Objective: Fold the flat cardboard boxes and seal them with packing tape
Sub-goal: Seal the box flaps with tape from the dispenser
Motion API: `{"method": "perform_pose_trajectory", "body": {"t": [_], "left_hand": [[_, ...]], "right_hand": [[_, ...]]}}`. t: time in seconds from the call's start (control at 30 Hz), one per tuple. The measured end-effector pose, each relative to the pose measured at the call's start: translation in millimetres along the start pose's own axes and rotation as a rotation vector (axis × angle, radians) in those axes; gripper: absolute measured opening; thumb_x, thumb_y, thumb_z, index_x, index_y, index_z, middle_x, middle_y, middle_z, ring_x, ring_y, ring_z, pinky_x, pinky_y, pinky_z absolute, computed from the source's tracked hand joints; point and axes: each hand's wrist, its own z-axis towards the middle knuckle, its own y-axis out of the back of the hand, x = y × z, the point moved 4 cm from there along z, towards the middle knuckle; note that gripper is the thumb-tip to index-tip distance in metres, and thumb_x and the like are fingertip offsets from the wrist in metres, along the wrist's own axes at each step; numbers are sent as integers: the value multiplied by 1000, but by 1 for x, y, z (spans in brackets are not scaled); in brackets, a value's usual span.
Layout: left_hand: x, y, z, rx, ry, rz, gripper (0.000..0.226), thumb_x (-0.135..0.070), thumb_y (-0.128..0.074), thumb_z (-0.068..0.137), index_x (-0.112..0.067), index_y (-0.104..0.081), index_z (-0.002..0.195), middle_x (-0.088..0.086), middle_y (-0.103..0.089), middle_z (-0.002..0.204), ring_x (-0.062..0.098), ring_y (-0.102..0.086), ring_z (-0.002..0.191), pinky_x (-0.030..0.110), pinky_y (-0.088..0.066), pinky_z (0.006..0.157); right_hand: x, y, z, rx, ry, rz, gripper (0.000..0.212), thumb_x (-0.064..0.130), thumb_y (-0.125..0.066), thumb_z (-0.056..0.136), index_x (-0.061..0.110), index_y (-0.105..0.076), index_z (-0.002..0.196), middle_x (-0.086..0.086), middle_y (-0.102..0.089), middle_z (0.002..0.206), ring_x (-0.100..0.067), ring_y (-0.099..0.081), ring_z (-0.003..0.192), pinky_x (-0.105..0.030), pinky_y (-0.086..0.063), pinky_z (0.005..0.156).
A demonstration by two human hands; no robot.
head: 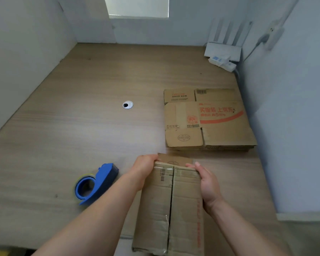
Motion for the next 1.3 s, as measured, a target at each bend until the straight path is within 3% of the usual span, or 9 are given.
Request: {"method": "perform_pose_trajectory", "body": {"t": [0.17,0.37,0.53,0.67,0.73,0.87,1.07,1.2,1.3], "left_hand": [[7,5,-11,-34,41,-8,69,-67,-32,98,-15,-48,140,7,-61,126,26,-58,114,38,-43,95],[81,50,-77,-57,-453,598,96,-70,-58,83,-29,-15,158,-8,-11,166,9,-15,151,34,-20,120],[133,69,-106,-63,-469,859,116,-83,-60,68,-33,-4,157,-6,-1,161,15,-26,147,31,-31,114],[135,52,-103,67,-425,459,93,-53,-80,73,-39,-25,147,-4,-36,144,19,-44,134,38,-39,112],[123,40,-99,99,-449,238,66,-23,-79,82,-50,-38,125,-13,-49,130,23,-58,117,41,-49,100],[79,40,-79,169,-483,64,81,-3,-62,94,-28,-18,158,-7,-34,156,13,-53,118,31,-49,93],[53,49,-70,-51,-647,386,75,-28,-67,92,-19,-27,155,-1,-27,160,17,-27,146,42,-27,120],[75,36,-68,-77,-591,397,84,-31,-73,88,-17,-24,155,5,-18,161,19,-21,148,36,-19,121],[75,33,-59,-123,-573,335,84,-25,-75,86,-18,-26,154,5,-21,159,20,-24,147,38,-21,122]], "right_hand": [[0,7,-4,-69,42,-68,37,29,-51,103,15,-80,86,-1,-78,93,-20,-70,97,-43,-49,99],[-23,38,-50,-353,89,-166,44,15,-53,101,-3,-59,61,-15,-56,59,-25,-50,62,-18,-34,50],[-59,60,-101,-811,-20,-2,39,24,-56,98,-7,-64,76,-28,-58,76,-33,-50,73,-39,-34,66],[-71,50,-138,-1007,-57,156,31,36,-51,97,9,-63,86,-16,-63,94,-30,-53,87,-40,-40,81],[-79,41,-147,-993,-80,157,36,44,-47,96,11,-61,94,-12,-63,101,-30,-54,94,-40,-42,86],[-92,34,-160,-783,-121,-4,25,28,-53,98,6,-64,92,-12,-66,98,-30,-59,91,-43,-46,83],[-73,43,-172,-599,15,-241,43,9,-67,89,23,-50,126,0,-57,130,-20,-55,121,-44,-41,108],[-17,50,-143,-396,182,-631,66,36,-67,91,28,-36,149,16,-40,139,-7,-37,134,-39,-32,114],[-3,42,-121,-203,122,-866,61,47,-67,88,31,-46,143,10,-57,135,-11,-54,115,-34,-47,99]]}}
